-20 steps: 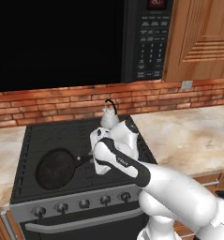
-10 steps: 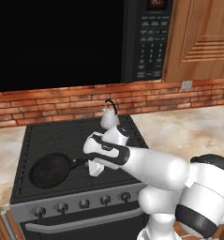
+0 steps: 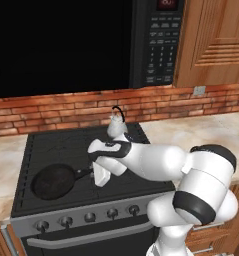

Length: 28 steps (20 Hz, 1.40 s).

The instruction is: Pick the pan from the cabinet and place it on the stove. Then turn on the stove burner for the pan.

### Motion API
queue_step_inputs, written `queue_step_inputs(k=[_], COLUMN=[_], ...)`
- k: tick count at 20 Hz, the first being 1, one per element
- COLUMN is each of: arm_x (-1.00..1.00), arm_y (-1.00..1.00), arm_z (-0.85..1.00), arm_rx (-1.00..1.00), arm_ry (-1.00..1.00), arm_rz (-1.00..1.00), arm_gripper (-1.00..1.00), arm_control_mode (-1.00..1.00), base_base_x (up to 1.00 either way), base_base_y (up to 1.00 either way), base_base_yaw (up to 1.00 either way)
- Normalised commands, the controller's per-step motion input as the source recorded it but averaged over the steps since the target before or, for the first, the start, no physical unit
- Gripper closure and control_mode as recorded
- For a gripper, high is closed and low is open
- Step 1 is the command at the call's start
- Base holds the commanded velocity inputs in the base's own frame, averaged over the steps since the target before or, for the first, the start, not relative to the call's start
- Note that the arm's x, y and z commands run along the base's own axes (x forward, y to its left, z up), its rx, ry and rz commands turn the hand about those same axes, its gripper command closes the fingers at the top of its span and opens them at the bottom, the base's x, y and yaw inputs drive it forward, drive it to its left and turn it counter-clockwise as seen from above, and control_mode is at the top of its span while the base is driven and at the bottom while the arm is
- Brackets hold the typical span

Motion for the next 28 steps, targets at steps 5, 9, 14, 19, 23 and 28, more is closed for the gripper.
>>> queue_step_inputs(k=[5,9,14,19,23,28], arm_x=[0.03,0.09,0.13,0.04,0.00,0.00], arm_y=[0.01,0.05,0.02,0.00,0.07,0.03], arm_z=[-0.18,-0.20,-0.17,-0.24,-0.32,-0.19], arm_rx=[0.00,0.00,-0.01,-0.02,-0.04,-0.01], arm_ry=[0.00,0.00,0.01,0.02,0.02,0.00], arm_rz=[0.00,0.00,0.00,0.00,0.00,0.00], arm_gripper=[1.00,1.00,1.00,1.00,-1.00,-1.00], arm_control_mode=[-1.00,-1.00,-1.00,-1.00,-1.00,-1.00], base_base_x=[0.00,0.00,0.00,0.00,0.00,0.00], base_base_y=[0.00,0.00,0.00,0.00,0.00,0.00], base_base_yaw=[0.00,0.00,0.00,0.00,0.00,0.00])
